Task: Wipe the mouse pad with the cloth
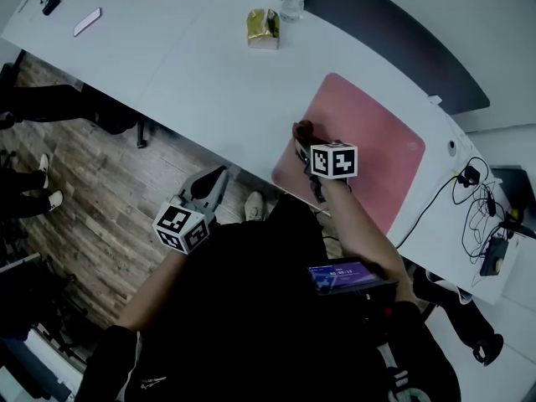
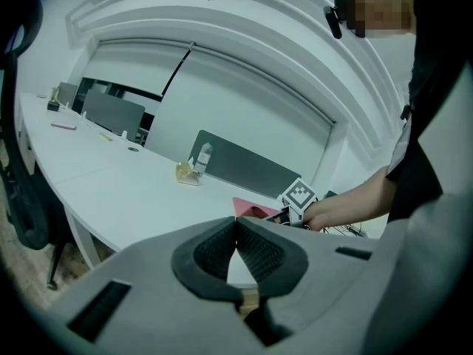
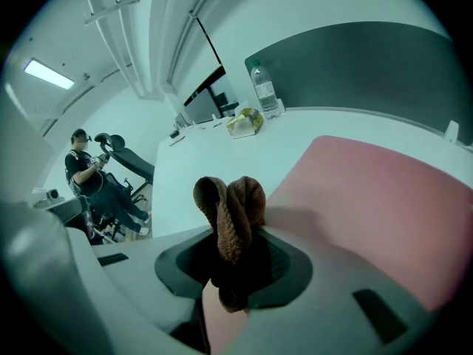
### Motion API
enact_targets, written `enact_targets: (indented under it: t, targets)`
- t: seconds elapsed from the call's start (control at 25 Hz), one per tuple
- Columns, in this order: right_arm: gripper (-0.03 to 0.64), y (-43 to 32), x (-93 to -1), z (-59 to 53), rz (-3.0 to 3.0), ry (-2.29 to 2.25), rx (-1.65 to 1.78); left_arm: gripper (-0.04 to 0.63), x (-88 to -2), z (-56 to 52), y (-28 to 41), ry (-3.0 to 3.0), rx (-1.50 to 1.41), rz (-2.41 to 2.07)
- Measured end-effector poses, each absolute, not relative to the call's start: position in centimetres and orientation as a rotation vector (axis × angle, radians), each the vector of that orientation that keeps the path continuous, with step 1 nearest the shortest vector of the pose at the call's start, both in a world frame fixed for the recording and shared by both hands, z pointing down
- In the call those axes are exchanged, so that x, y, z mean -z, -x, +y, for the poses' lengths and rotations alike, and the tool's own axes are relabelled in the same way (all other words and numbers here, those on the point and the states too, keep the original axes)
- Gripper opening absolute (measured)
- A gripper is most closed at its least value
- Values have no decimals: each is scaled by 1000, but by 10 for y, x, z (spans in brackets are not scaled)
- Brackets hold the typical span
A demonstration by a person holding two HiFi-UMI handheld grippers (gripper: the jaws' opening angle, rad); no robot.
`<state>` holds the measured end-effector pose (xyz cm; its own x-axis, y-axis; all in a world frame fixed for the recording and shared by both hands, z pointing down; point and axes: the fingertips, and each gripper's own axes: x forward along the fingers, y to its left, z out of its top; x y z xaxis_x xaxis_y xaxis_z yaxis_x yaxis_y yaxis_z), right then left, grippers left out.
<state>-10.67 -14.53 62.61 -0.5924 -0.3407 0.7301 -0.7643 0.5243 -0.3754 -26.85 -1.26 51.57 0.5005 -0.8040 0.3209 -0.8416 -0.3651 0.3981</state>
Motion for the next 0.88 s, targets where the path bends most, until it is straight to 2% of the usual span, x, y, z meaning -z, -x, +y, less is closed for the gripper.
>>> enact_targets:
  t: [0.4,0.88]
  targets:
    - [118,143,-616,-158,-2273,-785,-934,8,-518,-6,279,-2186,-101,-1400]
    - [118,101,-623,-212,-2225,-904,-908,8,-516,-20,257,-2193,-150,-1381]
